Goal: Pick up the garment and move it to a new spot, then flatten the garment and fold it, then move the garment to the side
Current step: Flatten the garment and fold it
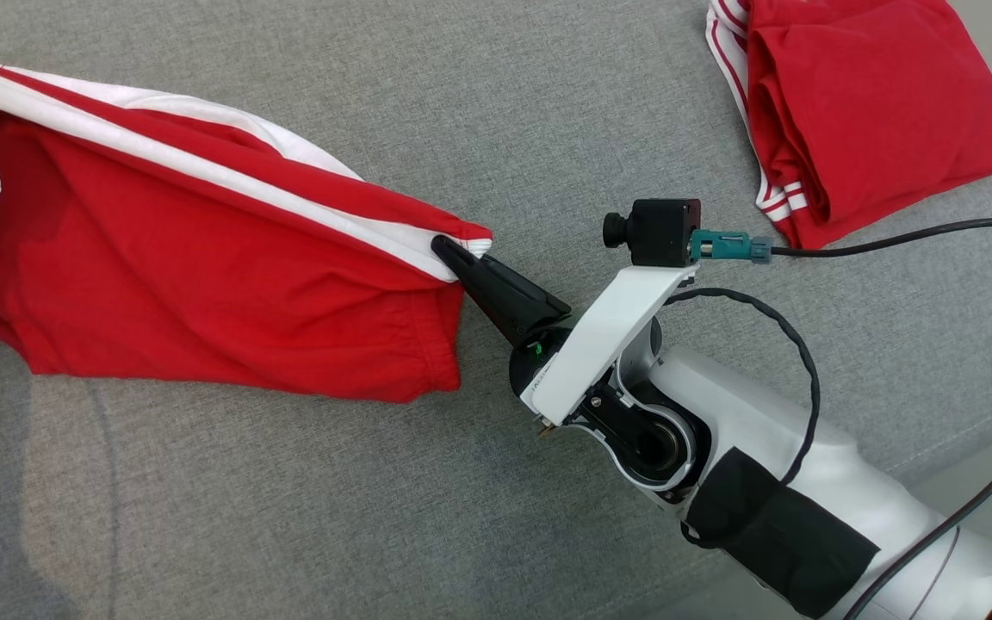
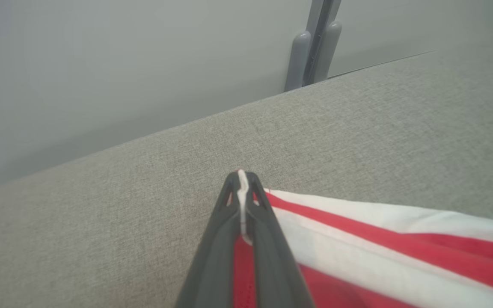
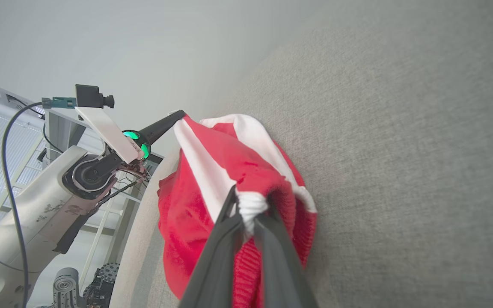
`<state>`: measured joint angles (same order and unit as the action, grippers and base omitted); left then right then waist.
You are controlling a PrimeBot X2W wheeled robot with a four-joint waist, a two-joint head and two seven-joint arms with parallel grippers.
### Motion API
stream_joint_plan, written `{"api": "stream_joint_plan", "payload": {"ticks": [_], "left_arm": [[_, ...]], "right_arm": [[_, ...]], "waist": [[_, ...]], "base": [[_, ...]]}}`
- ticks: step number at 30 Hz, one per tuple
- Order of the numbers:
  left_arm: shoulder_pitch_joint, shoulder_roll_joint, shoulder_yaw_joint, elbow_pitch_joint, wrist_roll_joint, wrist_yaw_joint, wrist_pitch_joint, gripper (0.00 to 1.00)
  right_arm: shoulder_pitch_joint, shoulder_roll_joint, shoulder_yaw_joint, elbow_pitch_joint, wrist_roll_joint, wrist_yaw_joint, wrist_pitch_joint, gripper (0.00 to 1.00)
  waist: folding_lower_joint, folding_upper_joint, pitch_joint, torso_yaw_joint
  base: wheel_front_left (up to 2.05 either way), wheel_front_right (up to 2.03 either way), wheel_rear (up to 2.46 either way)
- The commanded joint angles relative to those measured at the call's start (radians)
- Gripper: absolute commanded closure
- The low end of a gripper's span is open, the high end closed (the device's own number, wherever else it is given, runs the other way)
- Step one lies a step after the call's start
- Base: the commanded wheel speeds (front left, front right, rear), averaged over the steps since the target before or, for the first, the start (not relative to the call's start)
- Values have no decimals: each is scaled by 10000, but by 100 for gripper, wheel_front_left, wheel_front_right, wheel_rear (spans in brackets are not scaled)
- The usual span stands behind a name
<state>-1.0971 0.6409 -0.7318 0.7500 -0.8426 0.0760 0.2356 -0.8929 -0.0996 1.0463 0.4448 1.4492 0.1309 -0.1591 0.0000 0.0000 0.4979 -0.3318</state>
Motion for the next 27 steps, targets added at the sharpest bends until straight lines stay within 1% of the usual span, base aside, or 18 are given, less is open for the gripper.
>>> {"api": "stream_joint_plan", "payload": {"ticks": [1, 6, 7, 8, 9, 12, 15, 19, 21, 27], "left_arm": [[-155, -6, -22, 116, 84, 27, -69, 100], [-238, -201, -90, 455, 119, -43, -231, 100], [-240, -255, -113, 524, 130, -55, -263, 68], [-260, -310, -118, 584, 124, -58, -291, 23], [-289, -355, -122, 638, 128, -37, -329, 0], [-343, -485, -167, 805, 57, -133, -287, 0], [-439, -571, -89, 889, 69, -94, -596, 0], [-447, -709, -104, 1030, 57, -209, -839, 0], [-460, -783, -27, 1134, 23, -201, -1222, 0], [-118, -1096, -21, 1380, -101, -420, -1740, 0]], "right_arm": [[-118, -36, 23, 64, 44, -5, -85, 100], [-140, 6, 52, 101, 204, -5, -131, 100], [-142, 19, 30, 114, 236, -5, -145, 93], [-157, 32, -6, 119, 264, -5, -207, 15], [-131, 51, -41, 149, 382, -5, -183, 0], [-196, 79, -83, 248, 401, -5, -258, 0], [-239, 86, -179, 499, 418, -5, -378, 0], [-388, 15, -137, 824, 95, -5, -562, 0], [-371, -31, -111, 1038, -72, -5, -692, 0], [-226, -332, -41, 1409, 4, -5, -374, 0]], "waist": [[0, 0, 2, 8], [0, 0, 31, 53], [0, 0, 37, 67], [0, 0, 43, 80], [0, 0, 48, 93], [0, 0, 61, 129], [0, 0, 74, 179], [0, 0, 4, 281], [0, 0, -138, 402], [0, 0, -646, 776]], "base": [[0, 0, 0], [0, 0, 0], [0, 0, 0], [0, 0, 0], [0, 0, 0], [0, 0, 0], [0, 0, 0], [0, 0, 0], [0, 0, 0], [0, 0, 0]]}}
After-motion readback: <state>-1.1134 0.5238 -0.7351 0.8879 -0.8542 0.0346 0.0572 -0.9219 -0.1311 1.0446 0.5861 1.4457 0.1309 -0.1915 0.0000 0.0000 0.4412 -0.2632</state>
